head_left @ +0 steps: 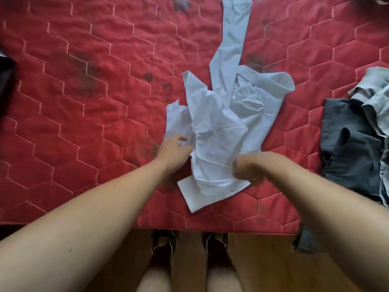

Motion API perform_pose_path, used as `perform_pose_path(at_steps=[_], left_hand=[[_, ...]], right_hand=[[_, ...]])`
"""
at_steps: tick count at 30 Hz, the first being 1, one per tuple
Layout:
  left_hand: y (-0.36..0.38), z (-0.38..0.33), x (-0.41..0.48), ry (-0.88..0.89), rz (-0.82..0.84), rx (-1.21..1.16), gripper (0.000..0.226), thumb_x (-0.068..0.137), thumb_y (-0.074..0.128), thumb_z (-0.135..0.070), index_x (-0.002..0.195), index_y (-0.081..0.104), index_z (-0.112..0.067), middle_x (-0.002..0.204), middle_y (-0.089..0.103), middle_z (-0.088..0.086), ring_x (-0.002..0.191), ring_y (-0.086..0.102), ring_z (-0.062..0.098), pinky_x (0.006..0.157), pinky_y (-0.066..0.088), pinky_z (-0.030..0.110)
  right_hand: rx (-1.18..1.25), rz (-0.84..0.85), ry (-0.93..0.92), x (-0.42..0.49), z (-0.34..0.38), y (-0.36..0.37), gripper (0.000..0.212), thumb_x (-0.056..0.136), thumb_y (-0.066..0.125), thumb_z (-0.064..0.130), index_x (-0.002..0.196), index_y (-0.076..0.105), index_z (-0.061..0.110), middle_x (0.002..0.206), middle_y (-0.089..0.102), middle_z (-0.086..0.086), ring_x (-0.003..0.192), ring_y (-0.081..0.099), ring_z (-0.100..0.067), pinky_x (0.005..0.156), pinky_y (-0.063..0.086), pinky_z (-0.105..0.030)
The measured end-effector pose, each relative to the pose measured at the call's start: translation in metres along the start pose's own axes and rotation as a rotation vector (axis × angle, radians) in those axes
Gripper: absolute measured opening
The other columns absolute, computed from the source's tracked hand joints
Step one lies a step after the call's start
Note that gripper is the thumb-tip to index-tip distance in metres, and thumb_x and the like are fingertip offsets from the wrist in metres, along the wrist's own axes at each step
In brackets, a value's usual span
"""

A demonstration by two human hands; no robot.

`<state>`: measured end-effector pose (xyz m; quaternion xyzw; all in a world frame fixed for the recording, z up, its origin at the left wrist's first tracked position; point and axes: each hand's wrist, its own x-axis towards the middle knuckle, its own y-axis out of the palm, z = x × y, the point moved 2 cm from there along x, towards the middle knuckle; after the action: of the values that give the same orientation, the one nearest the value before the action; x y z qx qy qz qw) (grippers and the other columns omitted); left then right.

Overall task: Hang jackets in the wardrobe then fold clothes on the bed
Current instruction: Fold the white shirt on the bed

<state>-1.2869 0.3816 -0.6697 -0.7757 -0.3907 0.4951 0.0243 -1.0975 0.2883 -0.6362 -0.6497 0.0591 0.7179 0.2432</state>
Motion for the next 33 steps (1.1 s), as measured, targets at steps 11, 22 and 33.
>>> perform_pose_path(at_steps=[11,22,33], left_hand=[[0.033,0.046,0.030,-0.197,-0.216,-0.443,0.019,0.085,0.056,-0.009,0.103,0.058,-0.015,0.099,0.064,0.009,0.084,0.065,0.030,0.073,0.059,0.045],[-0.094,-0.013,-0.007,0.043,-0.330,-0.583,0.023,0.078,0.042,-0.019,0.056,0.037,-0.024,0.067,0.032,-0.001,0.071,0.030,0.019,0.065,0.027,0.035],[-0.345,-0.248,-0.090,0.580,-0.672,-0.501,0.030,0.083,0.039,-0.011,0.063,0.055,-0.026,0.069,0.055,-0.008,0.067,0.051,0.014,0.059,0.041,0.025]], right_hand=[[-0.063,-0.755,0.035,0.058,0.041,-0.045,0.054,0.094,0.059,0.036,0.140,0.040,0.015,0.140,0.042,-0.017,0.124,0.047,-0.044,0.088,0.050,-0.052],[0.809,-1.079,-0.106,-0.026,0.004,-0.095,0.016,0.083,0.043,0.013,0.067,0.040,0.013,0.067,0.043,0.000,0.075,0.046,-0.027,0.067,0.032,-0.041],[1.278,-1.428,-0.554,-0.233,0.051,-0.304,0.032,0.082,0.041,-0.003,0.061,0.037,0.021,0.046,0.030,0.015,0.044,0.025,-0.003,0.045,0.020,-0.023]])
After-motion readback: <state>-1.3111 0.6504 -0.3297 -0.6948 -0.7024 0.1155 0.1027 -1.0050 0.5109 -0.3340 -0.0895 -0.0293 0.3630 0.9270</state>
